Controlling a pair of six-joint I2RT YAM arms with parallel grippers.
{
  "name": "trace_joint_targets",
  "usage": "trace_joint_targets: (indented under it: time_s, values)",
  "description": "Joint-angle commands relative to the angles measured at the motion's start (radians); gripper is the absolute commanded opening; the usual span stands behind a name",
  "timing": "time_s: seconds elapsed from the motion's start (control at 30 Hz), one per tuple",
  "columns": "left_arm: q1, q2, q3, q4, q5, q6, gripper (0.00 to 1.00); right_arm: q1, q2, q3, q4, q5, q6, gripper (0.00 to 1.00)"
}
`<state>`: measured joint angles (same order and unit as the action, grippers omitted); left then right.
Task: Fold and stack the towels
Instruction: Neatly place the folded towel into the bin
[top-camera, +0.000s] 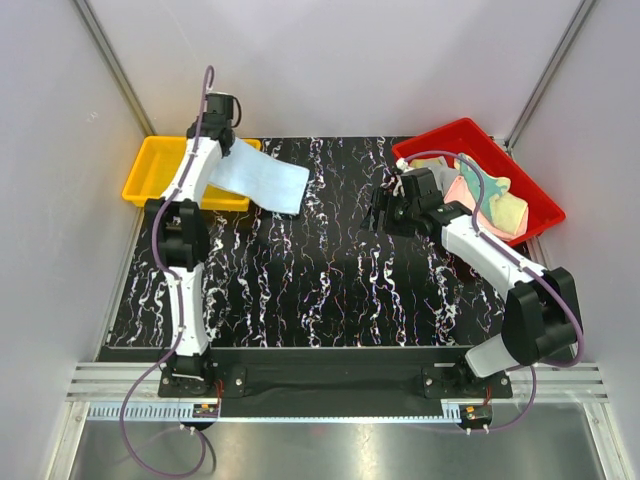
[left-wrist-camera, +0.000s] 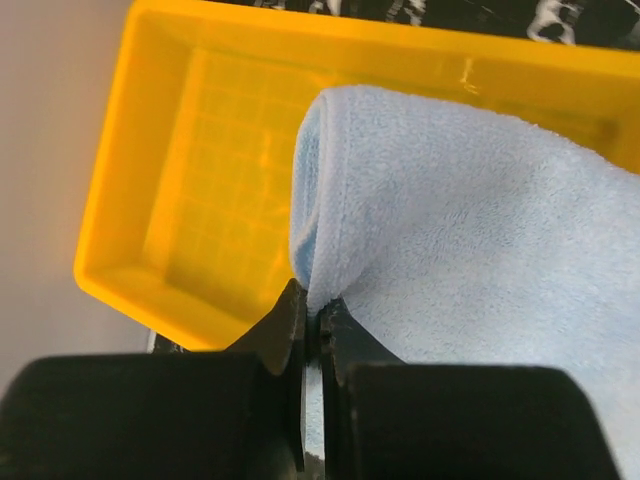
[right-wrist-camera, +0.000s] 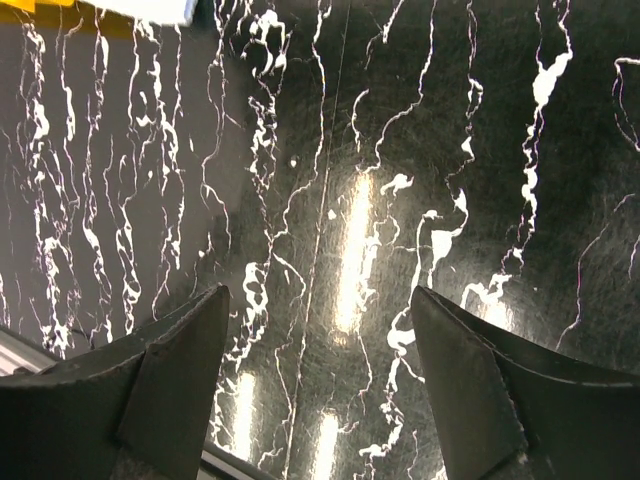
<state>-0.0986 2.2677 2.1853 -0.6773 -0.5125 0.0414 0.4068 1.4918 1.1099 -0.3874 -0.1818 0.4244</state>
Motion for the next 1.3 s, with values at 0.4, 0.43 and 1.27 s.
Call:
trace_joint_targets:
  time_s: [0.4, 0.43, 1.27]
  values:
    - [0.175, 0.093, -0.021, 0.252, 0.014, -0.017, 0.00, 0.003, -0.044, 0.011, 0.064, 0.011, 0.005, 0.80]
    - [0.180, 0.128, 0.003, 0.234, 0.003, -0.008, 0.00, 0.003, -0.041, 0.010, 0.067, 0.012, -0.001, 0.80]
    - [0.318, 0.184, 0.076, 0.312, 0.069, 0.066, 0.27, 0.003, 0.045, 0.031, 0.074, 0.053, -0.064, 0.81]
